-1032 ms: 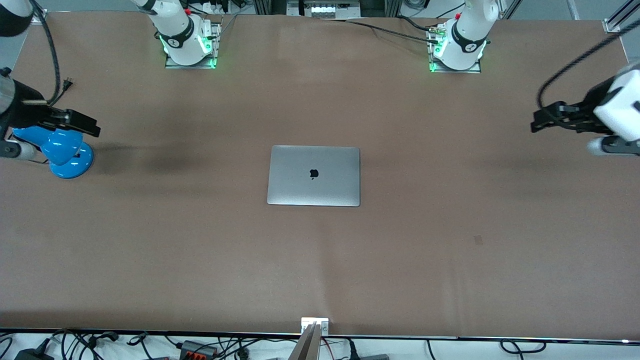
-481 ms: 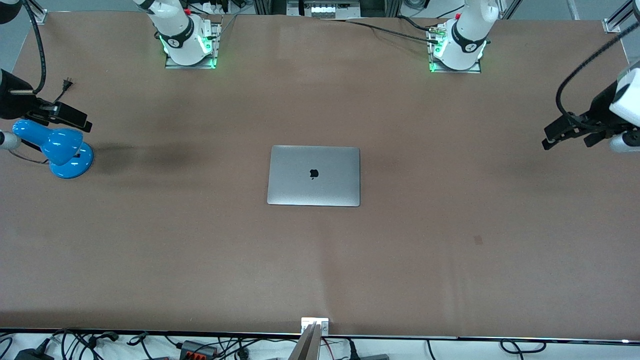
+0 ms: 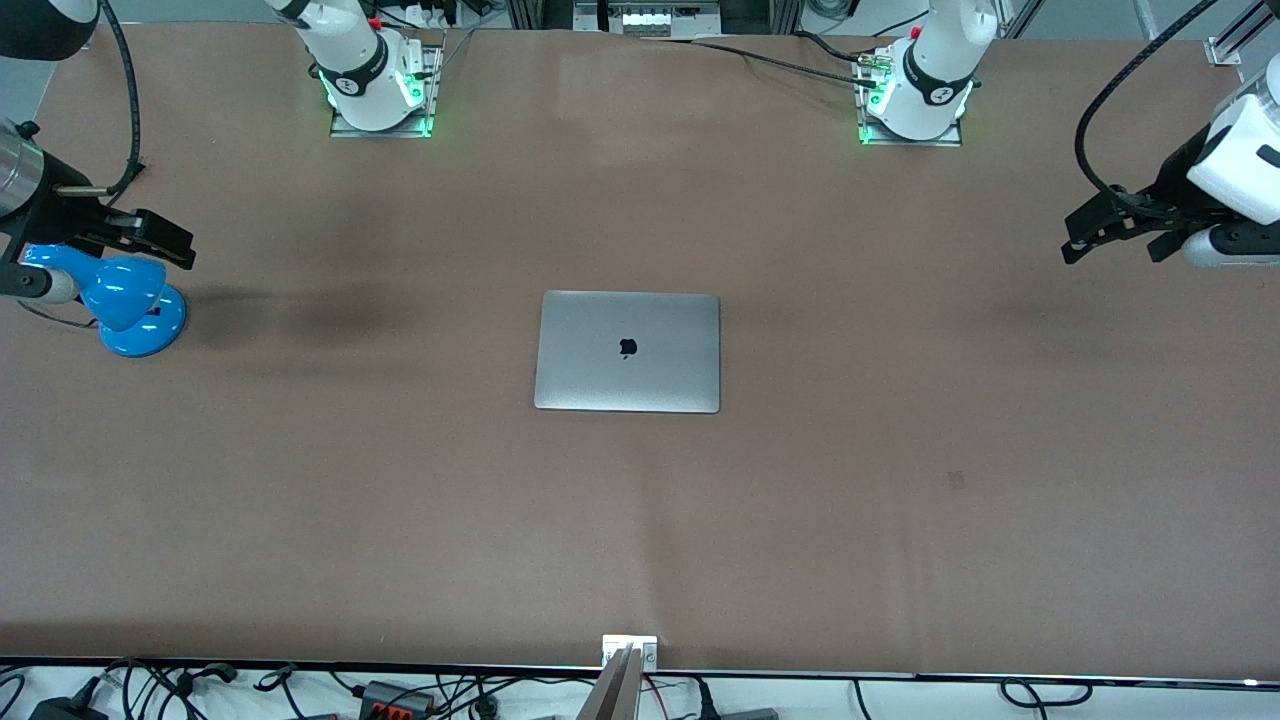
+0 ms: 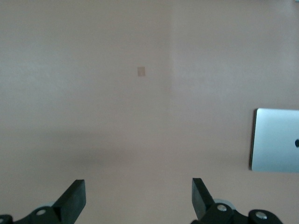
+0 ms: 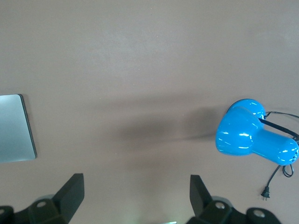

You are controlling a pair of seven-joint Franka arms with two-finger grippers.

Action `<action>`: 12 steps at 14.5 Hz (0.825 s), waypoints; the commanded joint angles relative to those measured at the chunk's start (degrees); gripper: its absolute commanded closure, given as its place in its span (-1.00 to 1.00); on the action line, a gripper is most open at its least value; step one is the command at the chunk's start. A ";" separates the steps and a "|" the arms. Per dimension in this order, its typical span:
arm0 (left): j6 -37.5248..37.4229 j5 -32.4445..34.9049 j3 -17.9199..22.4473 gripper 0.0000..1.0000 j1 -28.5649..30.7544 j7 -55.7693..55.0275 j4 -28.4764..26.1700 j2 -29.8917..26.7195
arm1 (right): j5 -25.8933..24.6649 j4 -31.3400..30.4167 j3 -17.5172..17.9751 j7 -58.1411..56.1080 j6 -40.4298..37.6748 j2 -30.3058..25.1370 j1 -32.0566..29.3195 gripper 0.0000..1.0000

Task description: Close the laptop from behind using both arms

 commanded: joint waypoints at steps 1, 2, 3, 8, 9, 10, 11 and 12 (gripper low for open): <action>-3.07 -0.19 -0.07 -1.00 0.52 0.06 2.01 0.71 | -0.96 -0.95 0.19 -0.35 0.68 -0.70 -0.29 -1.00; -3.08 -0.19 0.19 -1.00 0.61 0.06 2.10 0.79 | -0.96 -0.95 0.19 -0.26 0.59 -0.70 -0.38 -1.00; -3.08 -0.19 0.37 -1.00 0.70 0.06 2.01 0.79 | -0.61 -0.95 0.10 -0.09 0.68 -0.70 -0.46 -1.00; -3.16 -0.10 0.20 -1.00 0.70 0.15 2.10 0.79 | -0.43 -0.95 0.19 0.35 0.77 -0.62 -0.20 -1.00; -3.08 -0.10 0.20 -1.00 0.70 0.15 2.10 0.88 | -0.43 -0.95 0.19 0.35 0.77 -0.62 -0.29 -1.00; -3.16 -0.10 0.20 -1.00 0.70 0.15 2.10 0.88 | -0.43 -0.95 0.19 0.26 0.77 -0.62 -0.38 -1.00; -3.16 0.08 0.20 -1.00 0.70 0.15 2.10 0.88 | -0.17 -0.95 0.10 0.00 0.85 -0.53 -0.46 -1.00; -3.16 1.21 0.02 -1.00 0.70 0.15 2.10 0.88 | 0.53 -0.95 0.10 -0.09 0.85 -0.09 -0.55 -1.00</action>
